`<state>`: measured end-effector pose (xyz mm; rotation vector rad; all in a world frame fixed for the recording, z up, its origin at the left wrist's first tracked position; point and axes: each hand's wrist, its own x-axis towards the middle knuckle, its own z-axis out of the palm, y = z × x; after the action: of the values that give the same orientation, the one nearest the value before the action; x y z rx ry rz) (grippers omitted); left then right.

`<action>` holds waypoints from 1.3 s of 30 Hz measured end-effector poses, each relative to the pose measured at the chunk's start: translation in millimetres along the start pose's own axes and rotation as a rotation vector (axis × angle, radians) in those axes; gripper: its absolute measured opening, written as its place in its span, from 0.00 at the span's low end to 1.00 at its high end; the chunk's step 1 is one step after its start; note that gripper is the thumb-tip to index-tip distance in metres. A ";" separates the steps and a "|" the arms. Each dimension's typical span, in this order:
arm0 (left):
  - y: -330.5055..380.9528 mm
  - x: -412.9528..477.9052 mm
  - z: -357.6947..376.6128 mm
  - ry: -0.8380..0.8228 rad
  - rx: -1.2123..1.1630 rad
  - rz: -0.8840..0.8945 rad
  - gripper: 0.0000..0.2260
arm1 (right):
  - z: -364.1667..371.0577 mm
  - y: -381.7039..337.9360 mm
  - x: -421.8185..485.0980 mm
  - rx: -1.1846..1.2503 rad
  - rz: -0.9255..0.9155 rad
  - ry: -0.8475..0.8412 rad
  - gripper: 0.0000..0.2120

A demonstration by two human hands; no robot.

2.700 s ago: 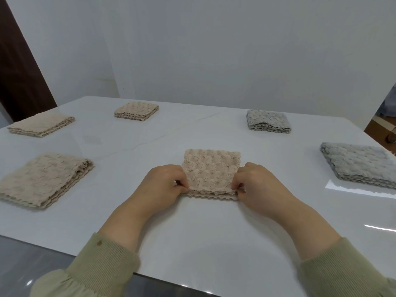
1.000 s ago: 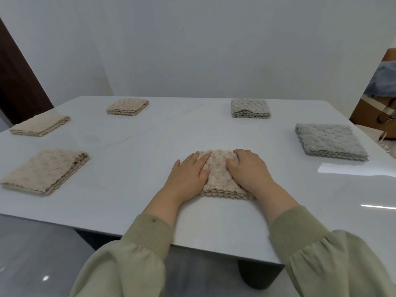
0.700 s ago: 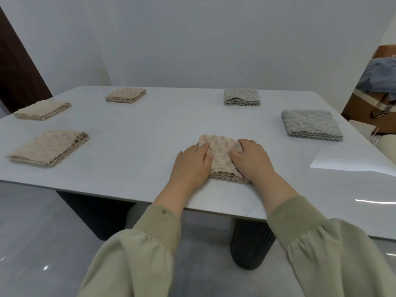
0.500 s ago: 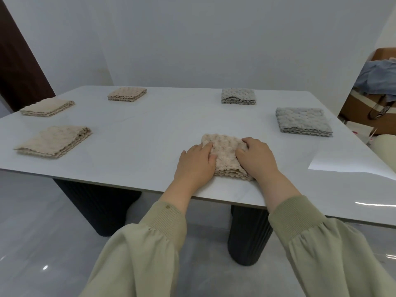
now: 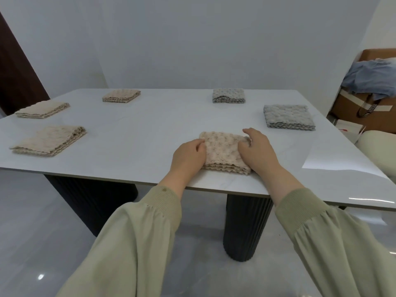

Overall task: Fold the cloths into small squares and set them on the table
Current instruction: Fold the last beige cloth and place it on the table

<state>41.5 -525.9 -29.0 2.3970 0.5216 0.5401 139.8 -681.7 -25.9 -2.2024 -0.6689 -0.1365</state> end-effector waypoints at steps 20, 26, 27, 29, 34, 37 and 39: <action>0.1 10.7 6.0 -0.064 0.099 0.037 0.19 | -1.1 -7.1 8.6 -0.169 0.019 -0.192 0.20; -5.2 19.7 6.6 -0.024 -0.086 -0.070 0.21 | 4.8 1.7 21.3 0.000 0.077 -0.107 0.18; -7.1 23.8 5.9 -0.003 -0.163 -0.099 0.20 | 5.7 4.3 24.4 0.055 0.092 -0.076 0.18; -8.6 38.7 3.6 0.026 -0.294 -0.133 0.19 | 7.4 7.5 35.7 0.141 0.111 -0.040 0.19; -15.1 73.6 3.7 -0.095 -0.454 -0.130 0.15 | 13.9 13.1 73.3 -0.027 0.106 -0.144 0.12; -21.9 92.9 12.8 -0.174 -0.301 -0.091 0.13 | 16.1 5.7 111.7 -0.433 -0.021 -0.225 0.15; -23.6 99.2 17.7 -0.172 -0.261 -0.118 0.12 | 21.1 -0.8 129.5 -0.548 -0.070 -0.258 0.16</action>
<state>127.9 -469.1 -32.3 2.1253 0.4819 0.3241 247.3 -611.5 0.7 -2.7524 -0.9377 -0.0765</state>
